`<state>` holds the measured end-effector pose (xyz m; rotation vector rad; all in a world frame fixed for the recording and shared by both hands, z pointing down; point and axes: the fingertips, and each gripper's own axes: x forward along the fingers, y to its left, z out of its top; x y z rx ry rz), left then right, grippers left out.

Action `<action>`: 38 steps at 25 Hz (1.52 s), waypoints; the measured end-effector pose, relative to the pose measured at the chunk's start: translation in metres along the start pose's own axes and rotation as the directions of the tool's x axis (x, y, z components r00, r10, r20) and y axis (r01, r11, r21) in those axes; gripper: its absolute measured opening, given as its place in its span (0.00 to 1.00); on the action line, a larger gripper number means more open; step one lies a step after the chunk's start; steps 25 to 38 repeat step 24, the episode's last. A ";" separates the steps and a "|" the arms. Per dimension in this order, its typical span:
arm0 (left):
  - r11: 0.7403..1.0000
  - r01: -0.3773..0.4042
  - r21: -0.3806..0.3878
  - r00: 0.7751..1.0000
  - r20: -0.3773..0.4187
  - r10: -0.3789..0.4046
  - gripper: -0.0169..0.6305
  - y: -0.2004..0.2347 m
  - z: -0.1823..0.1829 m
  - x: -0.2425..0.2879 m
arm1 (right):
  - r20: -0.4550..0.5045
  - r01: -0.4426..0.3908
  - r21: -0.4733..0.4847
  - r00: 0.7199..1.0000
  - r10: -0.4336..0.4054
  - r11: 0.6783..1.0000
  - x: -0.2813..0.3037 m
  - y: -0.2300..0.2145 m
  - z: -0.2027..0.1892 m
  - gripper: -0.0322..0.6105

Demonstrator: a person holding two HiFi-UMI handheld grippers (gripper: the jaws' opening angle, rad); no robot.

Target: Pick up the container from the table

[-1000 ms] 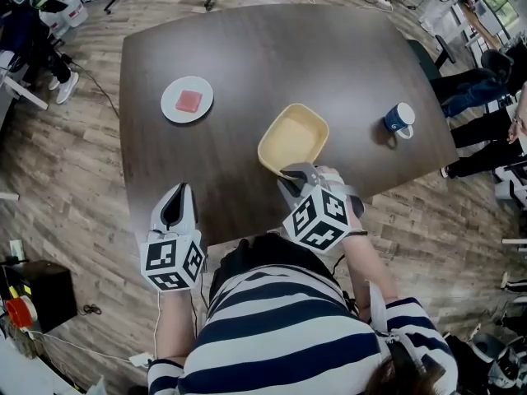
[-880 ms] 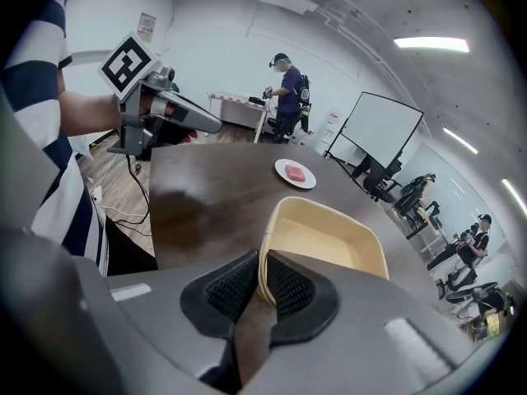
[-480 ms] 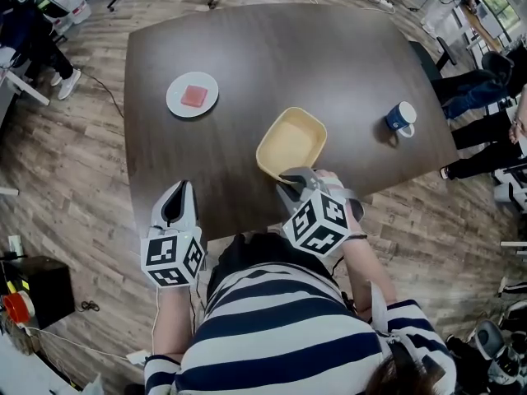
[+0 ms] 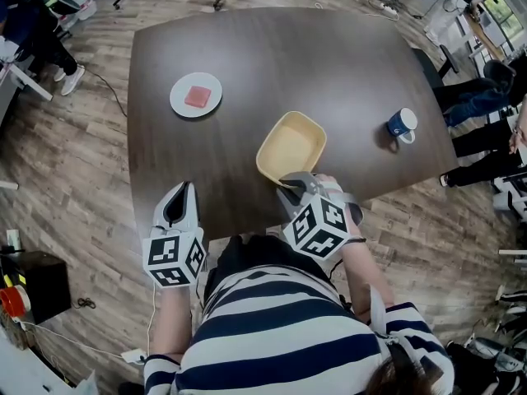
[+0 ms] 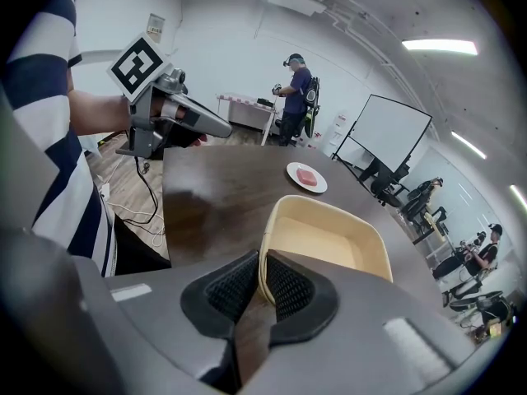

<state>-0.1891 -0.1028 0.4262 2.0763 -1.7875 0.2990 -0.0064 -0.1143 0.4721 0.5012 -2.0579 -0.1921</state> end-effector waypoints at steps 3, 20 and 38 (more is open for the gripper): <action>1.000 -0.004 -0.003 1.000 0.000 0.004 0.03 0.001 0.000 0.000 | 0.000 0.000 0.001 1.000 0.000 1.000 0.001 -0.001 0.000 0.10; 1.000 0.014 -0.008 1.000 0.004 -0.014 0.03 -0.016 -0.002 0.005 | 0.012 0.004 -0.001 1.000 -0.004 1.000 -0.007 -0.005 -0.007 0.10; 1.000 0.017 -0.006 1.000 0.003 -0.017 0.03 -0.019 -0.009 0.003 | 0.013 0.008 0.002 1.000 -0.008 1.000 -0.007 0.000 -0.012 0.10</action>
